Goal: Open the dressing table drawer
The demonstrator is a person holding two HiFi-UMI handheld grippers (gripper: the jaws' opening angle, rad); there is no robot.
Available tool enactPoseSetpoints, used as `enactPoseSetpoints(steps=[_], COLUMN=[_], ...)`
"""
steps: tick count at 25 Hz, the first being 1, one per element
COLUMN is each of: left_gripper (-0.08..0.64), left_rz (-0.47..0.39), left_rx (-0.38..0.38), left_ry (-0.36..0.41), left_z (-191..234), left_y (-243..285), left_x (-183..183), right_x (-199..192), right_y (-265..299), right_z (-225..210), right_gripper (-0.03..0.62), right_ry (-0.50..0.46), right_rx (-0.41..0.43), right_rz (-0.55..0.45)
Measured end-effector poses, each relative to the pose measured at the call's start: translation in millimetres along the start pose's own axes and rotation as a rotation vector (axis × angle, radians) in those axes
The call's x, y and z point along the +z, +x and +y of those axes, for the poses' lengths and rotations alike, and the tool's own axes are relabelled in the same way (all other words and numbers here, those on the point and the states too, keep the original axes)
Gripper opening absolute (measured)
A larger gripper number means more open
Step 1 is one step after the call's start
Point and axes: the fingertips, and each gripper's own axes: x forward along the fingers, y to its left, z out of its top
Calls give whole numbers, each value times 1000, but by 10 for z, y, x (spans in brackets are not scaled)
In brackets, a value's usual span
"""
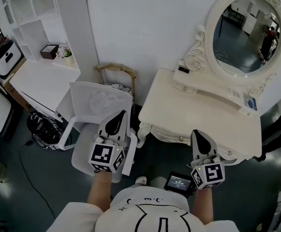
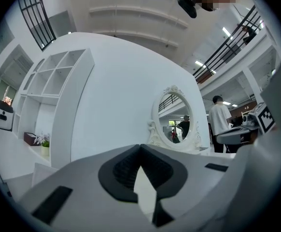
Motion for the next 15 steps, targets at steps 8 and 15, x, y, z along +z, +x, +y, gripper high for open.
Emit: enactPoseSetpoints(steps=[8, 15], left_gripper=[15, 15], left_rz=[41, 38], left_rx=[37, 96], left_ry=[-2, 23], left_z=[194, 352], left_y=[494, 1068], left_x=[-148, -72], right_x=[-172, -175], right_y=[462, 991], right_z=[-399, -869], right_gripper=[6, 6], right_ry=[42, 54], right_rx=[-3, 30], right_rz=[28, 18])
